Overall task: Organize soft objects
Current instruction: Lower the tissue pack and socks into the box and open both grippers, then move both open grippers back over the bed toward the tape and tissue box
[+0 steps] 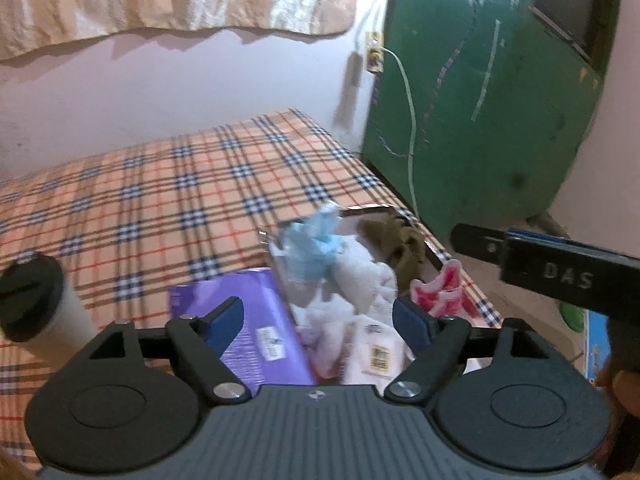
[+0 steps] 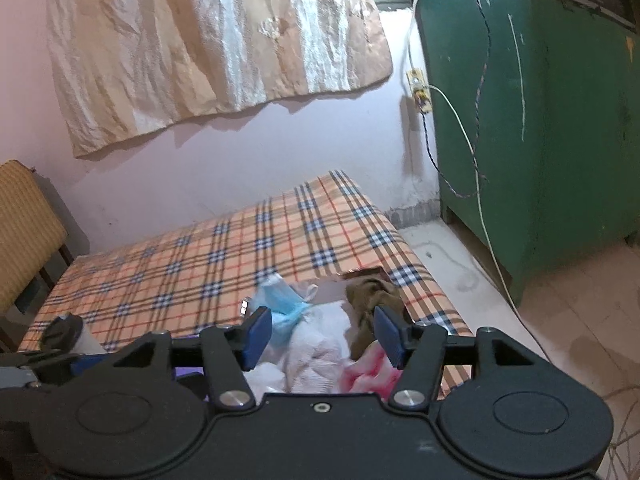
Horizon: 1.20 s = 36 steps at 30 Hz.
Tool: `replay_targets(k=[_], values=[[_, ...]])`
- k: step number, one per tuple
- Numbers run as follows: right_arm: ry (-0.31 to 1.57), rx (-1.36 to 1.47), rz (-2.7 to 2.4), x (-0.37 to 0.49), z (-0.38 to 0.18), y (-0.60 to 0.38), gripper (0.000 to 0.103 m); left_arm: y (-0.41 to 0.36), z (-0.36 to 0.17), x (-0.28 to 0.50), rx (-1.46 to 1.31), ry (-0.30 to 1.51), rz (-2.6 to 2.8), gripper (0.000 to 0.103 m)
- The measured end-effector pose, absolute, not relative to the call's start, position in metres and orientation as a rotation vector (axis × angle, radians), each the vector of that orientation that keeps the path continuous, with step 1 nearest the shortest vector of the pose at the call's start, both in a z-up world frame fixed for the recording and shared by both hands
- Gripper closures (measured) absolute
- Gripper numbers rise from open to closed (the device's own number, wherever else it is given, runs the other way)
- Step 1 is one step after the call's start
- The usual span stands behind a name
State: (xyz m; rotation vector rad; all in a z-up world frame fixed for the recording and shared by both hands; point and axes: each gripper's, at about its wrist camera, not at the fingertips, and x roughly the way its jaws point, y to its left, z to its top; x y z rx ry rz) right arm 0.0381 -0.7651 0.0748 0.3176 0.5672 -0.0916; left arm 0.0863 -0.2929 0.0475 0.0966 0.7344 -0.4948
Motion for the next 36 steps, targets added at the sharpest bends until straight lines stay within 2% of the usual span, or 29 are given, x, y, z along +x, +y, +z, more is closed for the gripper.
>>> replay_targets(k=[5, 36], values=[[0.553, 0.274, -0.067, 0.038, 0.087, -0.740, 0.026, -0.267, 0.058, 0.083, 0.103, 0.715, -0.420, 0.017], [0.598, 0.150, 0.219, 0.081, 0.100, -0.559, 0.024, -0.106, 0.069, 0.077, -0.054, 0.707, -0.126, 0.017]])
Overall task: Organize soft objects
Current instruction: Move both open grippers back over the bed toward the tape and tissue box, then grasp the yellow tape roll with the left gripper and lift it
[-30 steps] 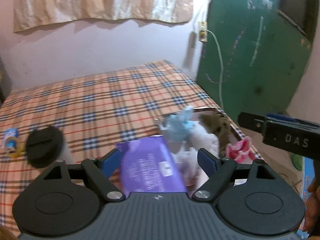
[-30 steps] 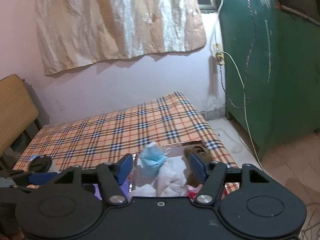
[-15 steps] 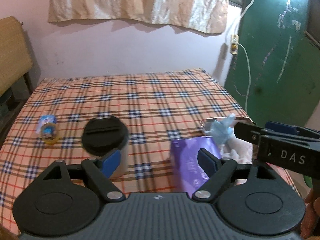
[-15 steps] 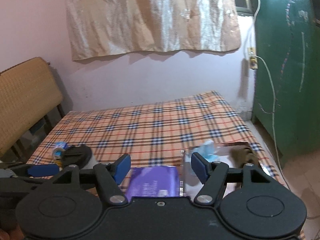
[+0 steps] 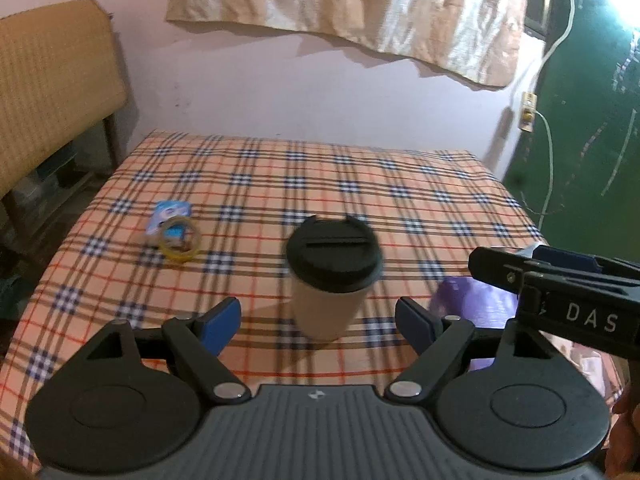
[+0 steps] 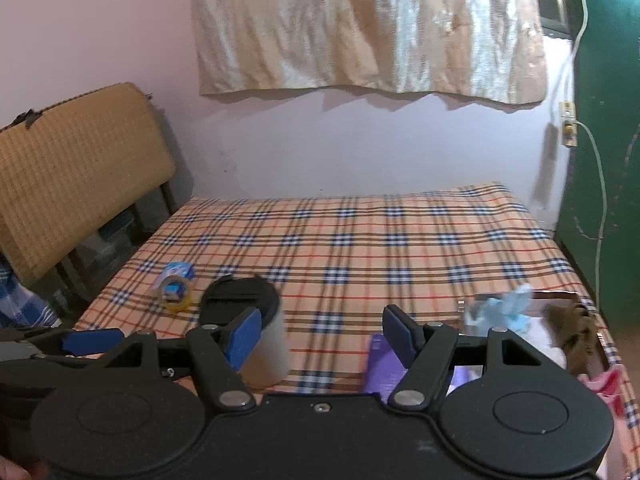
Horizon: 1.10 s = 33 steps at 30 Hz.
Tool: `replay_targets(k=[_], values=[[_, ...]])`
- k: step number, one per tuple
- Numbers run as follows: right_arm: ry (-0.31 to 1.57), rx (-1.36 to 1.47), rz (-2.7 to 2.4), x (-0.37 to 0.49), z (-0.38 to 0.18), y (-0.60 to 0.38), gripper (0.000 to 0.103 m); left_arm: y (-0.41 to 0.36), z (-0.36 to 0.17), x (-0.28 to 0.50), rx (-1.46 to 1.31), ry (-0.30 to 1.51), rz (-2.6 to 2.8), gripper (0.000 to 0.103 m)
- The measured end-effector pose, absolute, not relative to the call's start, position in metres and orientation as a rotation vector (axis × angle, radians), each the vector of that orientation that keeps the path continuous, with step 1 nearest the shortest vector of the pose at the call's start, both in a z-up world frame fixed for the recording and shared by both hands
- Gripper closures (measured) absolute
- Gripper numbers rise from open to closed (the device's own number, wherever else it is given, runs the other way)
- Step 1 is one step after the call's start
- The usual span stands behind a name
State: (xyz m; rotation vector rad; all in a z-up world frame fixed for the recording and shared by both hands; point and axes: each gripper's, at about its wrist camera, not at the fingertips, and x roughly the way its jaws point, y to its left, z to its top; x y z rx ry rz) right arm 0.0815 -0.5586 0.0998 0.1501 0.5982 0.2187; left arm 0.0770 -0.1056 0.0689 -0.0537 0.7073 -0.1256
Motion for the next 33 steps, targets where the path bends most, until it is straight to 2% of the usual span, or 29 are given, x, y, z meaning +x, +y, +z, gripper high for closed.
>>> replay_targets(k=[6, 10, 14, 22, 31, 32, 33], values=[[0.613, 0.133, 0.263, 0.088, 0.097, -0.532, 0.024, -0.079, 0.063, 0.076, -0.092, 0.713, -0.088, 0.016], [0.613, 0.122, 0.299, 0.086, 0.095, -0.518, 0.024, -0.057, 0.053, 0.075, -0.118, 0.707, -0.046, 0.010], [0.609, 0.121, 0.322, 0.084, 0.096, -0.513, 0.024, -0.027, 0.037, 0.086, -0.150, 0.729, 0.040, 0.010], [0.592, 0.137, 0.359, 0.091, 0.100, -0.508, 0.022, 0.015, 0.015, 0.139, -0.206, 0.755, 0.170, 0.010], [0.555, 0.121, 0.406, 0.101, 0.102, -0.502, 0.021, 0.010, -0.008, 0.213, -0.219, 0.781, 0.251, 0.009], [0.553, 0.117, 0.409, 0.102, 0.101, -0.501, 0.021, 0.008, -0.011, 0.220, -0.207, 0.781, 0.259, 0.008], [0.553, 0.113, 0.412, 0.103, 0.101, -0.501, 0.021, 0.006, -0.014, 0.227, -0.191, 0.783, 0.273, 0.001]])
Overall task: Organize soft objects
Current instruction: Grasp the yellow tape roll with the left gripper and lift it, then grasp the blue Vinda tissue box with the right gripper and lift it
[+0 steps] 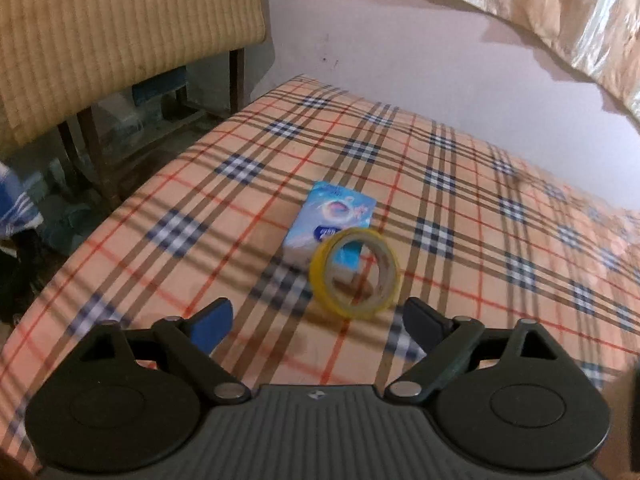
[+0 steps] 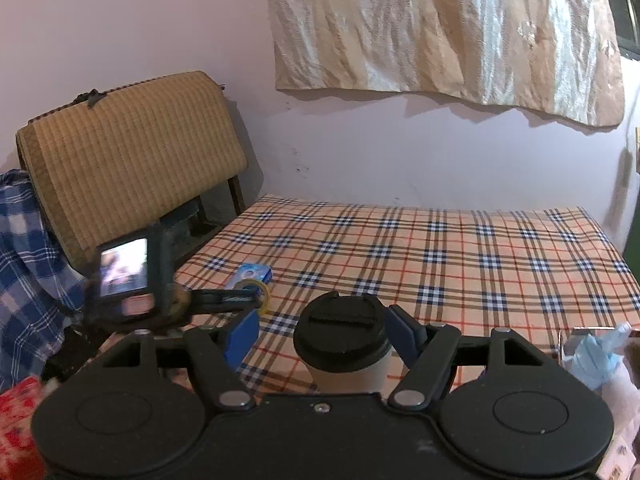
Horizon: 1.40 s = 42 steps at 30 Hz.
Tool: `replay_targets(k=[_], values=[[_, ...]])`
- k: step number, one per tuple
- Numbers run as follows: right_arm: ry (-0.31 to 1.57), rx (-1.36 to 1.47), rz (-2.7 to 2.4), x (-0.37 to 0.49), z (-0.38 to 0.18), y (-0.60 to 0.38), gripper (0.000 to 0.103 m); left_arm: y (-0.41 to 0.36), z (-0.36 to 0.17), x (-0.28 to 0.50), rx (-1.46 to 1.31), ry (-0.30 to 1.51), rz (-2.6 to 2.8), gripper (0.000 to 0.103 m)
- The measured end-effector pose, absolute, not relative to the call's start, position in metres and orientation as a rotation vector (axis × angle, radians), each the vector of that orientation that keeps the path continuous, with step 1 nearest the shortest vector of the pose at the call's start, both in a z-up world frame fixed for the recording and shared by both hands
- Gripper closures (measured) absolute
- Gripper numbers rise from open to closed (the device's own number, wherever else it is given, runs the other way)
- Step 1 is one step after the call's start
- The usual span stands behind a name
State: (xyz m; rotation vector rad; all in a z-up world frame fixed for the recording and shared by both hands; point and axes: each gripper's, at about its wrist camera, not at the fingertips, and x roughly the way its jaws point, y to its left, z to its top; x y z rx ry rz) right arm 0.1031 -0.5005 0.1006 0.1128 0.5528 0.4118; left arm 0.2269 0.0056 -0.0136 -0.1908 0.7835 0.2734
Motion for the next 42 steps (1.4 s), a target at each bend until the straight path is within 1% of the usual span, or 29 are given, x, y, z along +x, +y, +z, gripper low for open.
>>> replay_targets(k=[11, 12, 14, 15, 16, 25, 31, 35, 42], values=[[0.571, 0.098, 0.468, 0.111, 0.089, -0.487, 0.020, 0.003, -0.035, 0.263, -0.160, 0.794, 0.331, 0.000], [0.575, 0.099, 0.475, 0.112, 0.089, -0.485, 0.020, 0.003, -0.037, 0.264, -0.156, 0.789, 0.318, 0.009], [0.575, 0.091, 0.484, 0.111, 0.089, -0.481, 0.020, 0.001, -0.037, 0.261, -0.129, 0.772, 0.305, 0.022], [0.576, 0.085, 0.488, 0.111, 0.090, -0.479, 0.020, 0.000, -0.036, 0.260, -0.118, 0.762, 0.291, 0.038], [0.577, 0.083, 0.491, 0.110, 0.090, -0.476, 0.020, 0.000, -0.035, 0.257, -0.104, 0.760, 0.279, 0.041], [0.597, 0.093, 0.527, 0.109, 0.093, -0.456, 0.020, 0.017, -0.033, 0.217, -0.105, 0.776, 0.175, 0.041], [0.623, 0.087, 0.542, 0.119, 0.089, -0.422, 0.020, 0.052, -0.030, 0.181, -0.108, 0.761, 0.165, 0.041], [0.657, 0.109, 0.533, 0.136, 0.084, -0.394, 0.014, 0.075, -0.023, 0.176, -0.140, 0.730, 0.171, 0.041], [0.726, 0.159, 0.447, 0.194, 0.065, -0.330, 0.013, 0.100, -0.012, 0.183, -0.185, 0.687, 0.161, 0.041]])
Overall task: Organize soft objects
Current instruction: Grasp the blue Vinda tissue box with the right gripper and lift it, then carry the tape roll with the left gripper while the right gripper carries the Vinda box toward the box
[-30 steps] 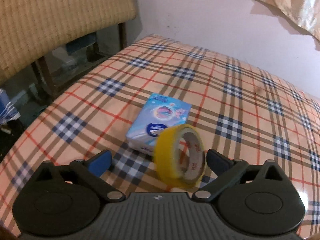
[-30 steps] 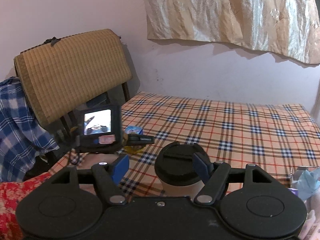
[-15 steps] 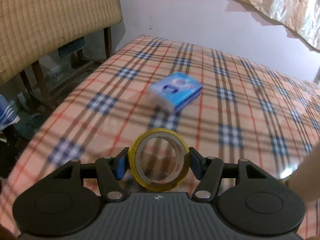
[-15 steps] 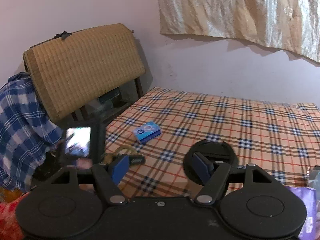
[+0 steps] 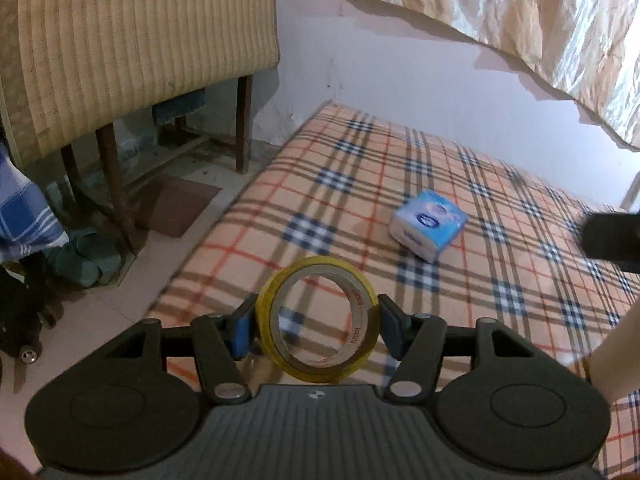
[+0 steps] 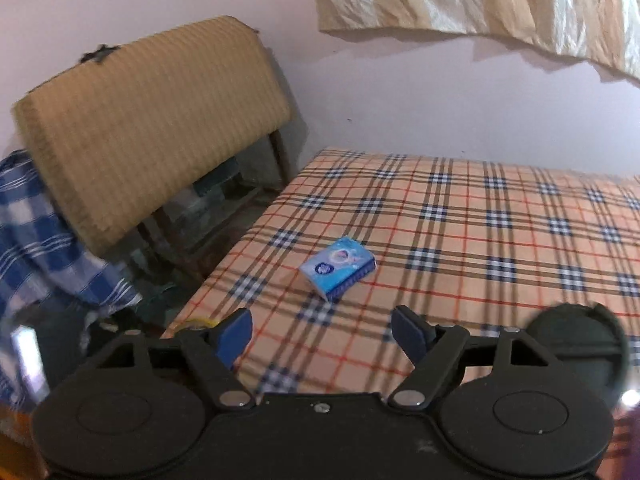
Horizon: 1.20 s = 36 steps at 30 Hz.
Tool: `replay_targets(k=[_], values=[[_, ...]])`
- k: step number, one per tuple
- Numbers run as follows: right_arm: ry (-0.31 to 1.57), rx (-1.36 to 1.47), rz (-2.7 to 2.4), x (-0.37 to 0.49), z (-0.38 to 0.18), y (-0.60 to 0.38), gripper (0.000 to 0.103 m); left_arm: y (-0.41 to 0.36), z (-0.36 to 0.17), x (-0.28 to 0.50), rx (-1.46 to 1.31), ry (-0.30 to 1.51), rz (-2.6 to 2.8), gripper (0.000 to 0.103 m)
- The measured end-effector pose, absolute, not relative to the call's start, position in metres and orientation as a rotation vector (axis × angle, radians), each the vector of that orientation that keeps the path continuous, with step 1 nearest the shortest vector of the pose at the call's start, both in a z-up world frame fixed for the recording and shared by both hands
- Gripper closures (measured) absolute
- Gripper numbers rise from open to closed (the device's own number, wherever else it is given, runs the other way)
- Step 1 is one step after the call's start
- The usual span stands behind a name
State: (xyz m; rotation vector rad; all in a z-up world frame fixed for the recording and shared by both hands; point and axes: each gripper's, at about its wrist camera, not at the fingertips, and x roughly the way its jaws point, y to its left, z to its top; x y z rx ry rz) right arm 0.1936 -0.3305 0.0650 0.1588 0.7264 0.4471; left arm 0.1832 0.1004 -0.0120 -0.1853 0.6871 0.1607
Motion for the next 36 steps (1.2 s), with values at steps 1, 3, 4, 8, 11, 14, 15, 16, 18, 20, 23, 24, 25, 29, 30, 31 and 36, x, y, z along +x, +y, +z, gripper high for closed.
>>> replay_targets(k=[1, 3, 4, 8, 11, 14, 15, 16, 18, 20, 23, 24, 25, 29, 30, 31, 36], values=[[0.743, 0.176, 0.427, 0.206, 0.060, -0.321, 0.013, 0.105, -0.012, 0.185, -0.204, 0.689, 0.159, 0.041], [0.772, 0.211, 0.375, 0.228, 0.048, -0.305, 0.013, 0.112, -0.013, 0.185, -0.239, 0.695, 0.159, 0.041], [0.787, 0.220, 0.343, 0.239, 0.042, -0.296, 0.013, 0.114, -0.014, 0.187, -0.248, 0.702, 0.157, 0.041], [0.855, 0.291, 0.221, 0.281, 0.017, -0.269, 0.013, 0.119, -0.012, 0.182, -0.260, 0.699, 0.144, 0.041], [0.888, 0.325, 0.141, 0.305, 0.001, -0.257, 0.013, 0.128, -0.011, 0.181, -0.279, 0.693, 0.143, 0.041], [0.924, 0.323, 0.093, 0.322, -0.012, -0.250, 0.013, 0.135, -0.009, 0.180, -0.306, 0.686, 0.143, 0.041], [0.932, 0.307, 0.095, 0.326, -0.016, -0.248, 0.011, 0.137, -0.009, 0.179, -0.312, 0.685, 0.146, 0.041], [0.915, 0.278, 0.098, 0.326, -0.017, -0.246, 0.014, 0.140, -0.008, 0.178, -0.317, 0.684, 0.149, 0.041], [0.904, 0.225, 0.118, 0.323, -0.017, -0.243, 0.032, 0.145, -0.009, 0.178, -0.327, 0.684, 0.156, 0.041], [0.899, 0.197, 0.149, 0.315, -0.017, -0.247, 0.039, 0.147, -0.010, 0.178, -0.340, 0.686, 0.158, 0.041], [0.880, 0.154, 0.199, 0.291, -0.013, -0.258, 0.039, 0.144, -0.009, 0.177, -0.331, 0.681, 0.159, 0.041], [0.868, 0.140, 0.216, 0.280, -0.009, -0.263, 0.039, 0.143, -0.008, 0.176, -0.326, 0.679, 0.156, 0.041], [0.860, 0.124, 0.239, 0.267, -0.005, -0.268, 0.039, 0.141, -0.008, 0.176, -0.321, 0.678, 0.155, 0.041], [0.829, 0.074, 0.293, 0.216, 0.016, -0.290, 0.039, 0.133, -0.005, 0.172, -0.316, 0.684, 0.108, 0.041], [0.817, 0.057, 0.302, 0.204, 0.022, -0.295, 0.039, 0.131, -0.003, 0.170, -0.309, 0.680, 0.096, 0.041], [0.802, 0.040, 0.314, 0.192, 0.028, -0.299, 0.039, 0.127, 0.000, 0.166, -0.282, 0.670, 0.105, 0.041], [0.765, -0.007, 0.358, 0.149, 0.050, -0.318, 0.039, 0.110, 0.013, 0.154, -0.265, 0.691, 0.101, 0.041]])
